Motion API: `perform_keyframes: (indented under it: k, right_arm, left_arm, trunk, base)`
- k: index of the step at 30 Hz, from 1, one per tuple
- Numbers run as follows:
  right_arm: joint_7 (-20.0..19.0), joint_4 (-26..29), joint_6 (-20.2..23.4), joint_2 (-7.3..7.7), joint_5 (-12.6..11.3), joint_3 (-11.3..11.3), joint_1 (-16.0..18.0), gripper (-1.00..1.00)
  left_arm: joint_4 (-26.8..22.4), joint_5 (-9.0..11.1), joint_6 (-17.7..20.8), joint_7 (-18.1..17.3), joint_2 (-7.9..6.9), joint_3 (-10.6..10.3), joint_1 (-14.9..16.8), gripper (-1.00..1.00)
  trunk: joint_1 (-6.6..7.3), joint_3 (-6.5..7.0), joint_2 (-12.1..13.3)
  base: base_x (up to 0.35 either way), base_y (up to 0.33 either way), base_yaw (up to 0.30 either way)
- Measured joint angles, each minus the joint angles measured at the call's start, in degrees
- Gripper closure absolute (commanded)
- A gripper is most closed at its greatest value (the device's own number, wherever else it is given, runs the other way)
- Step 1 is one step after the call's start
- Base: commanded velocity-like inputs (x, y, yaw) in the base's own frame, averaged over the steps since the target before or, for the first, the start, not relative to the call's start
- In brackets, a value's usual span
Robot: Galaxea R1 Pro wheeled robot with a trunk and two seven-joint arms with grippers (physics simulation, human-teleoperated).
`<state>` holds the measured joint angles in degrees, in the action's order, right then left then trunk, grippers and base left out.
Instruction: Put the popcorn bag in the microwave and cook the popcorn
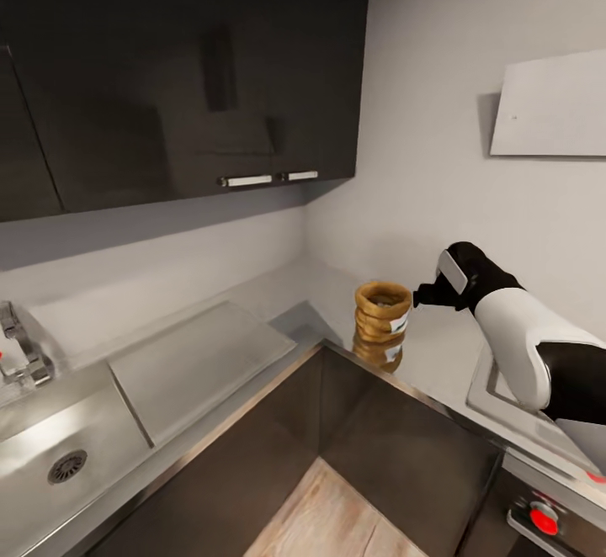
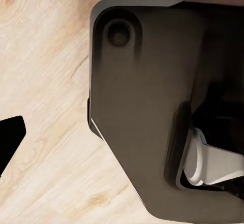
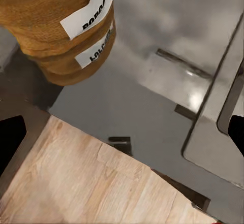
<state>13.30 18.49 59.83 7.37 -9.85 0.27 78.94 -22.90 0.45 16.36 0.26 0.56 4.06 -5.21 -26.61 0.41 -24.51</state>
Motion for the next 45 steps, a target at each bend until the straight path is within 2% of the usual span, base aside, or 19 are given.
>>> perform_keyframes:
  k: [11, 26, 30, 34, 37, 45]
  right_arm:
    - [0.02, -0.01, -0.02, -0.01, 0.00, 0.03, 0.02, -1.00]
    - [-0.01, 1.25, -0.04, -0.15, -0.09, -0.19, 0.13, -1.00]
    - [0.04, 1.50, -0.02, -0.17, -0.08, -0.19, 1.88, -1.00]
    - [0.07, 2.09, 0.04, -0.17, -0.08, -0.25, 2.30, -1.00]
    - [0.04, 2.18, 0.05, -0.16, -0.09, -1.09, 2.35, -1.00]
    - [0.03, 2.19, 0.03, -0.17, -0.07, -1.68, 2.37, -1.00]
  left_arm:
    - [0.01, 0.01, -0.08, 0.06, 0.00, -0.01, 0.00, -1.00]
    - [0.01, -0.01, -0.01, 0.01, 0.00, 0.00, 0.00, -1.00]
    - [0.08, 0.00, 0.00, -0.01, 0.00, 0.00, 0.00, -1.00]
    - [0.08, 0.01, -0.02, 0.03, -0.04, 0.05, 0.00, -1.00]
    - [0.09, 0.02, -0.02, 0.02, -0.11, 0.13, 0.00, -1.00]
    - [0.19, 0.01, 0.00, -0.02, -0.08, -0.04, -0.01, -1.00]
  trunk:
    - [-0.01, -0.01, 0.00]
    - [-0.03, 0.00, 0.01]
    - [-0.03, 0.00, 0.00]
    - [-0.02, 0.00, -0.01]
    - [0.00, -0.01, 0.00]
    - [-0.03, -0.01, 0.01]
  base:
    - [0.303, -0.107, 0.002]
    - [0.018, -0.015, 0.000]
    - [0.000, 0.000, 0.000]
    - [0.086, 0.000, 0.000]
    - [0.291, 0.000, 0.009]
    - [0.112, 0.000, 0.198]
